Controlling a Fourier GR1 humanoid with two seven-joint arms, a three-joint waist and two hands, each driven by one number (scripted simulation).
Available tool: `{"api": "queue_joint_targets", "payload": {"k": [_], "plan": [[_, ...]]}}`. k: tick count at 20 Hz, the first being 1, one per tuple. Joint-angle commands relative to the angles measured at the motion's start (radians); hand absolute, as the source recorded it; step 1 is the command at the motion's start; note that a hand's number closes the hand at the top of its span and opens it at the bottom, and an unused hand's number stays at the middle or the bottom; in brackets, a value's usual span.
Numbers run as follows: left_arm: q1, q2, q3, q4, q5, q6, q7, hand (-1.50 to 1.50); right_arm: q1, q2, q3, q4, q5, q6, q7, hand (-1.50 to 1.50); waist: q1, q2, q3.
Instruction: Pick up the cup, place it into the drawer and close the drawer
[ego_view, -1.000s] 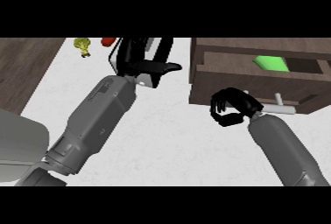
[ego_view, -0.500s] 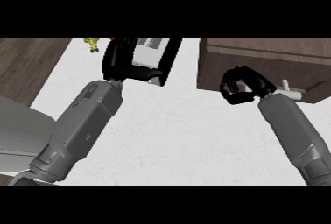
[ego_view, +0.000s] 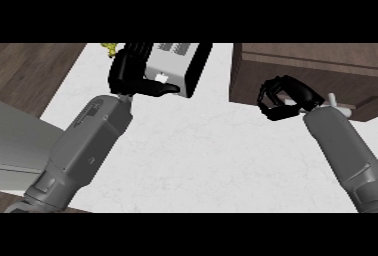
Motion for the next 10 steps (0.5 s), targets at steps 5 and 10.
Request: {"api": "queue_joint_targets", "payload": {"k": [5,10], "plan": [[0.014,0.012,0.001,-0.030,0.009,-0.031,0.008,-1.50,-0.168,-0.116,-0.107,0.020,-0.036,-0.064,0.079,1.50,0.047,0.018,-0.010],[0.054,0.023,-0.008,-0.037,0.009,-0.061,0.008,-1.50,-0.159,-0.140,-0.107,-0.002,-0.046,-0.032,0.084,1.50,0.056,0.016,-0.012]]}}
